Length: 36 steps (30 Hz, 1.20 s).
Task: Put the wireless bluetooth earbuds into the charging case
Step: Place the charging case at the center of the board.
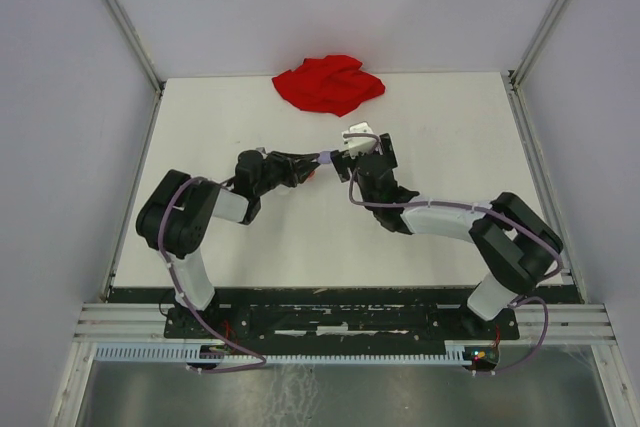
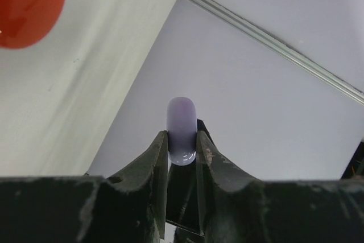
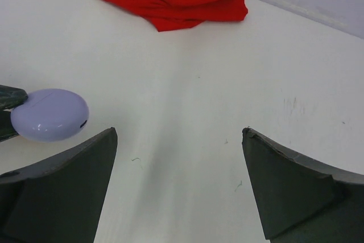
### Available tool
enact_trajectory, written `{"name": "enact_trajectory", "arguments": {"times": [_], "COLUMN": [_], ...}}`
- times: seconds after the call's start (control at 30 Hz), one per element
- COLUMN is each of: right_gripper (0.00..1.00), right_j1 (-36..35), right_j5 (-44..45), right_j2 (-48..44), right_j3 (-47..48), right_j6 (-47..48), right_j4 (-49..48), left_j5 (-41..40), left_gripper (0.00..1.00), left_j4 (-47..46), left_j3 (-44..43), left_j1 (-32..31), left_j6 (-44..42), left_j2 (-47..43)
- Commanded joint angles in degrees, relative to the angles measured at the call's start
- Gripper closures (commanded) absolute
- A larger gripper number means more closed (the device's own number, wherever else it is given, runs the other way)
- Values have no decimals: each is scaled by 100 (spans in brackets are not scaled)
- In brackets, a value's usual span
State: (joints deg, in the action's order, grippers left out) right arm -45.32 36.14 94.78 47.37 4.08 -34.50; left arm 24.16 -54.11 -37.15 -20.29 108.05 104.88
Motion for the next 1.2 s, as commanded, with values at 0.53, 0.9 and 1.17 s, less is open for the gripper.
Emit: {"name": "enact_trajectory", "arguments": {"times": [0.53,0.9,1.17], "right_gripper": [1,1,1], "right_j1": [525,630,747], "right_j5": [-857,-1015,-1233], "right_j2": [-1057,-1059,-1140], "right_j3": [685,883,892], "right_j6": [-1558,-1749,-1920], "right_j4": [3070,3454,3554], "left_j5": [-113,-26,-173], "left_gripper": [97,89,80], "left_j4": [2688,2913,3357], "left_j3": [-662,-767,-909], "left_j1": [62,0,-16], "left_j6": [-3864,-4341,-4759], "left_j2": [-448,-297,-384]}}
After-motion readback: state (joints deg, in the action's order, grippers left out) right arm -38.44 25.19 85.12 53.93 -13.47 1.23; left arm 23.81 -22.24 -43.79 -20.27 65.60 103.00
